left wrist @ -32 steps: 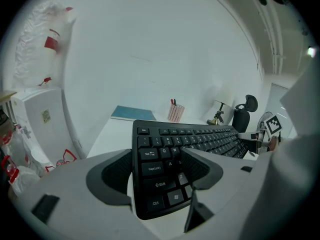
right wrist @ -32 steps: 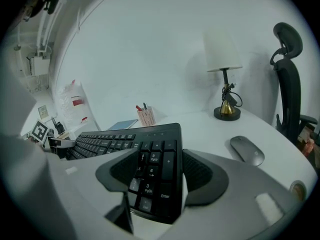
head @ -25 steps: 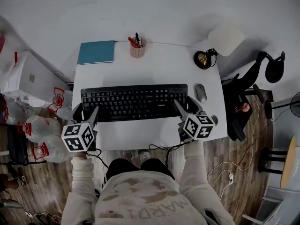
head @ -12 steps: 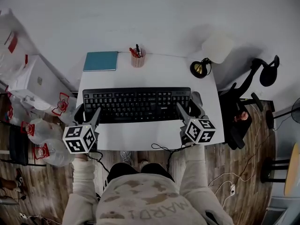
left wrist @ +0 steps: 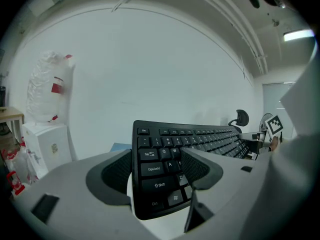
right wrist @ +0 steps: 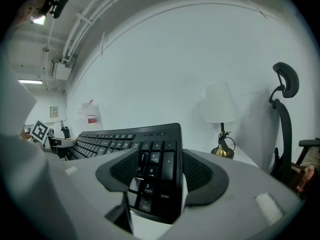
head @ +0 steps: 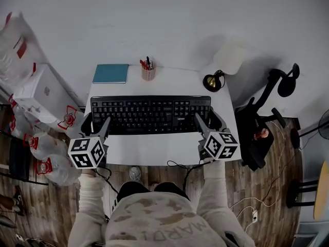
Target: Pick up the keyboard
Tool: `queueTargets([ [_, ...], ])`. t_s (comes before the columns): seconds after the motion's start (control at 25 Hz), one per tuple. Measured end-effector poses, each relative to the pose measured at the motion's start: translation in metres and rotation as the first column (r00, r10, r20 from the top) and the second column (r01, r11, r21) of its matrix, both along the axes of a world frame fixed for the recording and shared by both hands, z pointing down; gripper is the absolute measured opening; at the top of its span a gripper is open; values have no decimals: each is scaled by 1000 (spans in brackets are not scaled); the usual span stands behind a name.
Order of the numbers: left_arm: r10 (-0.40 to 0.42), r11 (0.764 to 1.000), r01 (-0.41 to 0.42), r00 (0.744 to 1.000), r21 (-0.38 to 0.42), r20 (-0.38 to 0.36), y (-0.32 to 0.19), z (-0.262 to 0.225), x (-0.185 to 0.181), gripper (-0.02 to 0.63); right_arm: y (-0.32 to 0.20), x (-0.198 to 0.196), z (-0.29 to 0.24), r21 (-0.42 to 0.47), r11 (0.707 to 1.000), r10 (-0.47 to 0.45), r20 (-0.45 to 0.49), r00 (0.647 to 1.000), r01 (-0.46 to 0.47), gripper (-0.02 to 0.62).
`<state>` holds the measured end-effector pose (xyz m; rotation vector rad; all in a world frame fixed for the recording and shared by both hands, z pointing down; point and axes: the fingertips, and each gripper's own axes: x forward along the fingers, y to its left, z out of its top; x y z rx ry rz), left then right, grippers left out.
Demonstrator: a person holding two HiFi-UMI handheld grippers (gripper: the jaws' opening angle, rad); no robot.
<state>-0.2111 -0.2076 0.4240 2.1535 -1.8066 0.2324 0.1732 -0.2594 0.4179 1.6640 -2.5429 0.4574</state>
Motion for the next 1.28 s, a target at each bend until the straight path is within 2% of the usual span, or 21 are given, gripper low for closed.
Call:
queueTargets([
  [0.84,-9,985,8,1000,174,6,35,-76,31,308,36,31,-80,168,986,-4,11,1000,2,288],
  [1.08,-12,977,11,1000,214,1,48,-89,28,308,50,28,-97,214,977,-5,8,1000,3,288],
  [1.28,-15,972,13,1000,235,7,50,-105,52,308,52,52,-112,237,971,-6,14,1000,3,288],
])
